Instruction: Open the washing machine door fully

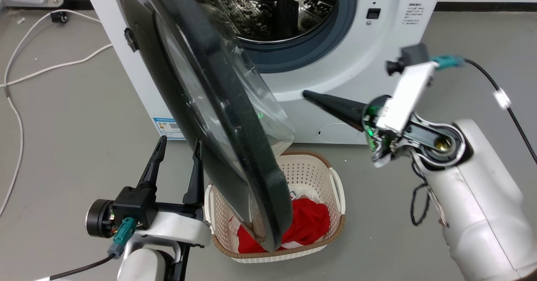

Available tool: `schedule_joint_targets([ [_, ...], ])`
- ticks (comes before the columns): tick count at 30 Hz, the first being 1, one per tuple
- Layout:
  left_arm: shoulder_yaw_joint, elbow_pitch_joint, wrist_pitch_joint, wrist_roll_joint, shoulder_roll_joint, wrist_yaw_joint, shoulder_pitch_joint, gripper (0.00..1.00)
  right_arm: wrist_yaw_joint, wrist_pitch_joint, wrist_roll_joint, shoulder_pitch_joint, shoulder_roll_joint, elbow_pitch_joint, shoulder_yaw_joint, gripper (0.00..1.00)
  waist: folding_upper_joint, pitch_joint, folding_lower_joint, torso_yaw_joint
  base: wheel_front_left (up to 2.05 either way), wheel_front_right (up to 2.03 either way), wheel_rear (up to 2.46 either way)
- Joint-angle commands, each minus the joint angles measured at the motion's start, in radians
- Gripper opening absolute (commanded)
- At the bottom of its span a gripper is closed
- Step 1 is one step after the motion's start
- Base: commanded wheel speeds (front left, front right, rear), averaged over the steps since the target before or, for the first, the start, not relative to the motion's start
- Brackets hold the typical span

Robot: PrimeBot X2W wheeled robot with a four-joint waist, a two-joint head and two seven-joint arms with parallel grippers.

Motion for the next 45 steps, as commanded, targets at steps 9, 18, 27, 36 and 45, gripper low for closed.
schedule_joint_targets([
  [9, 0.027, 0.015, -0.002, 0.004, 0.0, 0.002, 0.026, 1.0, 0.0, -0.18, 0.057, 0.244, -0.019, -0.097, -0.143, 0.0, 0.0, -0.028, 0.0001, -0.037, 0.0, 0.0, 0.0],
  [18, 0.043, 0.028, -0.002, 0.007, 0.0, -0.001, 0.04, 1.0, 0.0, -0.442, -0.031, 0.48, 0.004, -0.188, -0.217, 1.0, 0.0, -0.037, 0.0001, -0.049, 0.0, 0.0, 0.0],
  [27, 0.051, 0.038, -0.002, 0.007, 0.0, 0.004, 0.048, 1.0, 0.0, -0.742, -0.28, 0.601, 0.02, -0.207, -0.238, 1.0, 0.0, -0.049, 0.0001, -0.06, 0.0, 0.0, 0.0],
  [36, 0.053, 0.039, -0.002, 0.008, -0.001, 0.007, 0.059, 1.0, 0.0, -0.981, -1.119, 0.638, 0.034, -0.362, -0.368, 1.0, 0.0, -0.066, 0.0001, -0.075, 0.0, 0.0, 0.0],
  [45, 0.06, 0.032, -0.002, 0.012, 0.0, 0.006, 0.051, 1.0, 0.0, -0.939, -1.517, 0.727, 0.06, -0.574, -0.349, 1.0, 0.0, -0.061, 0.0001, -0.072, 0.0, 0.0, 0.0],
])
